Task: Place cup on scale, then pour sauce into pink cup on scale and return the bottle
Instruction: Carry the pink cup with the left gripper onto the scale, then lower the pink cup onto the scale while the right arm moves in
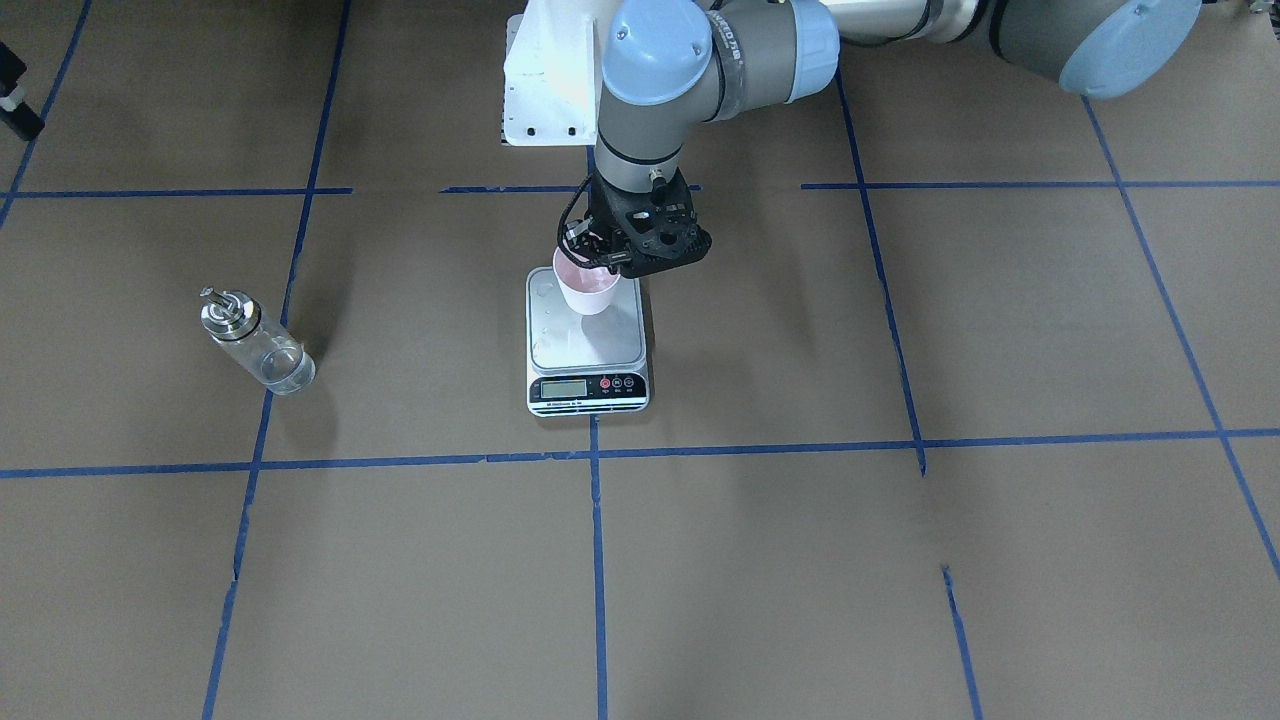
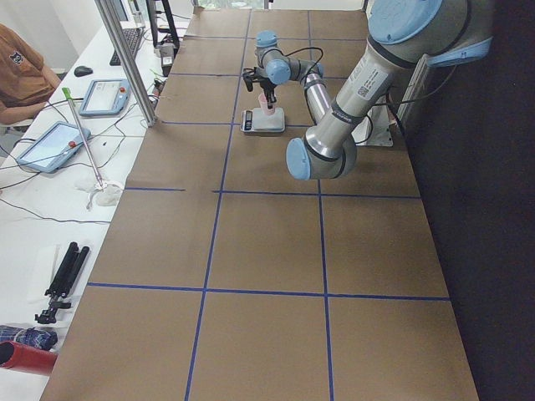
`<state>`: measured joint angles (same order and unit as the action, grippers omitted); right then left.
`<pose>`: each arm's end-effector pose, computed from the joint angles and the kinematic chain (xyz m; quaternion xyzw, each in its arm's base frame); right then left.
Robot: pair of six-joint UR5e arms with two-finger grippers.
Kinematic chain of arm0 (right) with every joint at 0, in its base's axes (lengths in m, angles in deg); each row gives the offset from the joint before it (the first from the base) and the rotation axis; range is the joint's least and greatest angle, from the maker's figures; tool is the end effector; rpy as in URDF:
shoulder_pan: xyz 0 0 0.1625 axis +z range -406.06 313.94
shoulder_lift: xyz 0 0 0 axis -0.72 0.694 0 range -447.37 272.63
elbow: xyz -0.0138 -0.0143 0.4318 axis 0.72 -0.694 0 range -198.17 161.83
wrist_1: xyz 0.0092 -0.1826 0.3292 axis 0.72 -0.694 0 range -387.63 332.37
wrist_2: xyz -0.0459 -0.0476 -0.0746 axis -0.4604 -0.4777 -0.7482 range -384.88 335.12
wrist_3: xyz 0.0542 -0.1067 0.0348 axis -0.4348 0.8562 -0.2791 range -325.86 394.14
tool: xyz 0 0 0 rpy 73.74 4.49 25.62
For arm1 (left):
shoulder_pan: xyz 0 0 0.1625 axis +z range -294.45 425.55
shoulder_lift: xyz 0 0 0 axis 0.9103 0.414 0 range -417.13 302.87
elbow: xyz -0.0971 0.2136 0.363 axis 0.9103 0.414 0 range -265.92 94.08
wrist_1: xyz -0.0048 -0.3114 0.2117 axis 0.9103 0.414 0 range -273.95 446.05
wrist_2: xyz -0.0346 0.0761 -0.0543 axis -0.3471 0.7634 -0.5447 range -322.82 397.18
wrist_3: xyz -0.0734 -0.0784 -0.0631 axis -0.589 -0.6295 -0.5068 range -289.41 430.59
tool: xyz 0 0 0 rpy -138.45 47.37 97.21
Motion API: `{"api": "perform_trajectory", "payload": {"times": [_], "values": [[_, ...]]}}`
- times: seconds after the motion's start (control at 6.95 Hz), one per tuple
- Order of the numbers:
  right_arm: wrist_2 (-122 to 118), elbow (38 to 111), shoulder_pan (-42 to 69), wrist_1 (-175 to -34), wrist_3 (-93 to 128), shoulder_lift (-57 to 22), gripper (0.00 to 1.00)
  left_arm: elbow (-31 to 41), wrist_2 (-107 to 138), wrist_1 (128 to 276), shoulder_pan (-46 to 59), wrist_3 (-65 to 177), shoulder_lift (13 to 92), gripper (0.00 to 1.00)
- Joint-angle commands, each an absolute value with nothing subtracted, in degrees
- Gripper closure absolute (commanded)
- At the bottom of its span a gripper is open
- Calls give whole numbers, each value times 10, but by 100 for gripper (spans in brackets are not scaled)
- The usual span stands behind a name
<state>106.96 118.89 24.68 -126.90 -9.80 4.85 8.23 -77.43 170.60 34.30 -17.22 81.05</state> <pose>-0.0741 -0.3640 0.3636 0.0649 -0.4390 0.0835 0.8922 0.5461 -0.4265 0.1766 -0.0755 0.4284 -0.1428 0.8890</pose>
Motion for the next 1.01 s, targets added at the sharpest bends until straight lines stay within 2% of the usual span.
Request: {"api": "perform_trajectory", "payload": {"times": [0.0,0.58,0.86], "values": [[1014,1224,196,-1244,-142,75,0,76,-774,1708,343,-172,814,100],[863,1224,64,-998,-251,216,0,72,-774,1708,343,-172,814,100],[810,1223,20,-960,-273,240,0,68,-774,1709,343,-181,815,100]]}}
